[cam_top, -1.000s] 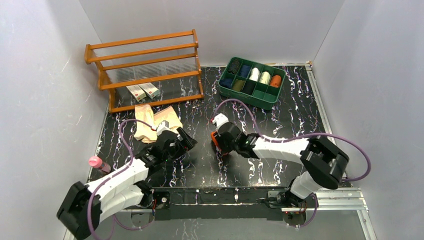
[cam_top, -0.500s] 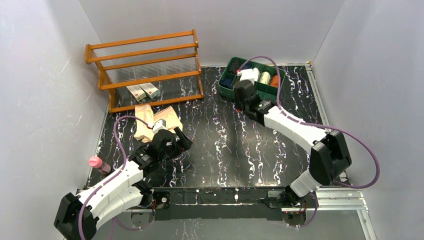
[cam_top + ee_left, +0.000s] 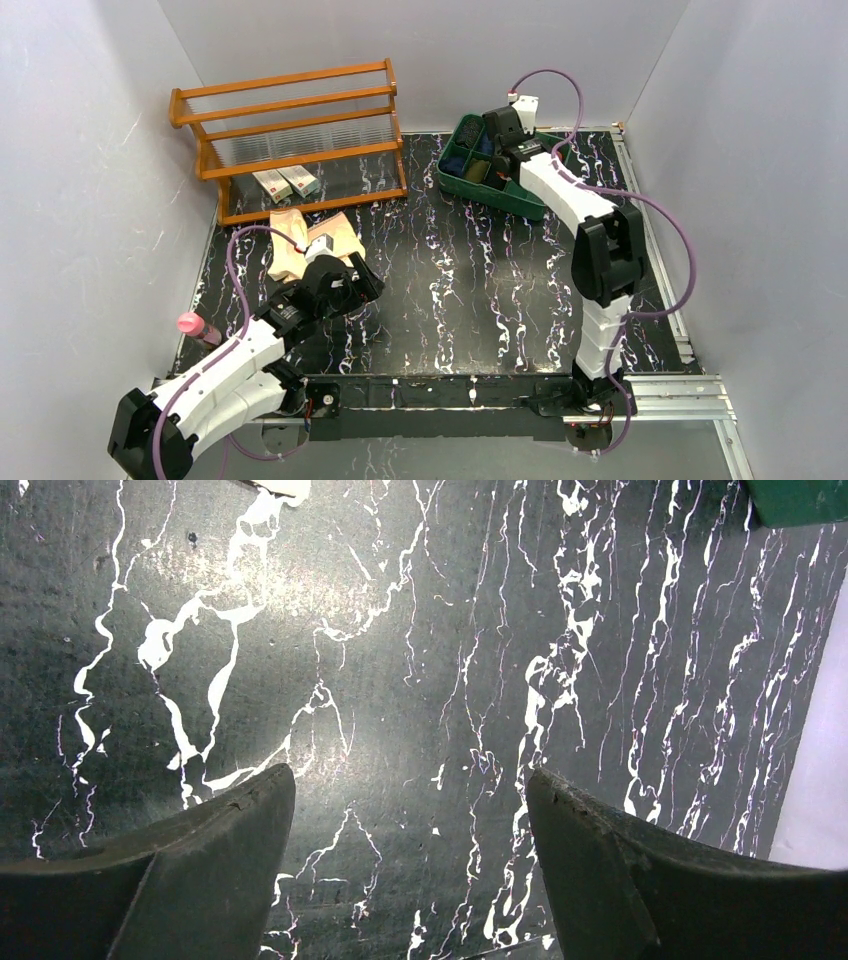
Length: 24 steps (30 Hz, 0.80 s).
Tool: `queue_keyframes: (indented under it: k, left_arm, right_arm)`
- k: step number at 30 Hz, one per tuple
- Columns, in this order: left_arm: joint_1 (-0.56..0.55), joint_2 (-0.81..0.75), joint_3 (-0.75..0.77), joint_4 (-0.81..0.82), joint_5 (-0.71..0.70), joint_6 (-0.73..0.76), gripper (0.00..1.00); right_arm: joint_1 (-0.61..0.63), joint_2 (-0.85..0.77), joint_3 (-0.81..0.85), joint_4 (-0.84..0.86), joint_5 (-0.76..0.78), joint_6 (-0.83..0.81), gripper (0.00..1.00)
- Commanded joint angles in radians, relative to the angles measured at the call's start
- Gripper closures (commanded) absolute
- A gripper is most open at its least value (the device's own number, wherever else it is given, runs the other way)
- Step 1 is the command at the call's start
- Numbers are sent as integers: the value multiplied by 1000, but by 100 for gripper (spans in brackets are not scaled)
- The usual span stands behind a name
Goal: Roll the underwear
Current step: Place the underwear in the storage box.
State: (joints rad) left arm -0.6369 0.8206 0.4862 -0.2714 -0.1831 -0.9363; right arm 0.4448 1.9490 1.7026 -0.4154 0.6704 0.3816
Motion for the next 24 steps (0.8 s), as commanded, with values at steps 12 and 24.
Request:
queue_keyframes:
  k: [12, 24]
  left_arm:
    - [6, -19, 71, -92, -14, 40, 16]
    - [7, -45, 73, -108, -17, 34, 16]
  right_arm:
    - [-90, 48, 33, -16, 10, 25, 99]
    - [-100, 137, -2, -7, -26, 49, 99]
